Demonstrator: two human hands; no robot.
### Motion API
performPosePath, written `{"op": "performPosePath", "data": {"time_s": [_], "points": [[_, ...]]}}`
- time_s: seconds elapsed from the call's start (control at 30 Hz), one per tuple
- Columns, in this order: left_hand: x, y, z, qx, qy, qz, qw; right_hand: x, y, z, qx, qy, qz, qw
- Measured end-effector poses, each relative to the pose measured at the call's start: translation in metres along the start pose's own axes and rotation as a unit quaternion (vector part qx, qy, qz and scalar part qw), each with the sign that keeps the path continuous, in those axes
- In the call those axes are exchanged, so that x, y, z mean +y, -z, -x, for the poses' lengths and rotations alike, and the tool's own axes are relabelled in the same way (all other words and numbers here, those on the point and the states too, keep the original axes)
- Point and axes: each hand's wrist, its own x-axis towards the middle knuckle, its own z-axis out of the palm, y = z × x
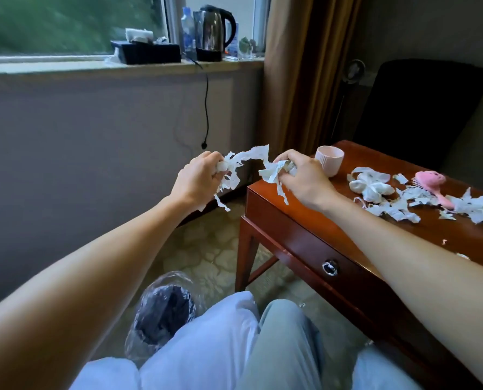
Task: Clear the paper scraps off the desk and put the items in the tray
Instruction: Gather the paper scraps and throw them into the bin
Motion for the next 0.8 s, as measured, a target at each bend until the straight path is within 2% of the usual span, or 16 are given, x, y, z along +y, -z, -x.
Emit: {"op": "performPosePath", "data": {"time_s": [0.27,0.43,0.8], "points": [[-0.067,0.008,0.046,-0.001,0.092,-0.016,0.996,-0.025,-0.077,-0.003,-0.065,0.007,-0.048,0.997],[-0.107,0.005,0.078,-0.001,0.118,-0.022,0.993,-0.034,-0.133,0.003,-0.103,0.016,-0.05,0.993],[-0.178,-0.022,0.138,-0.016,0.189,-0.042,0.981,-0.037,-0.241,0.025,-0.188,-0.019,-0.087,0.978]]}}
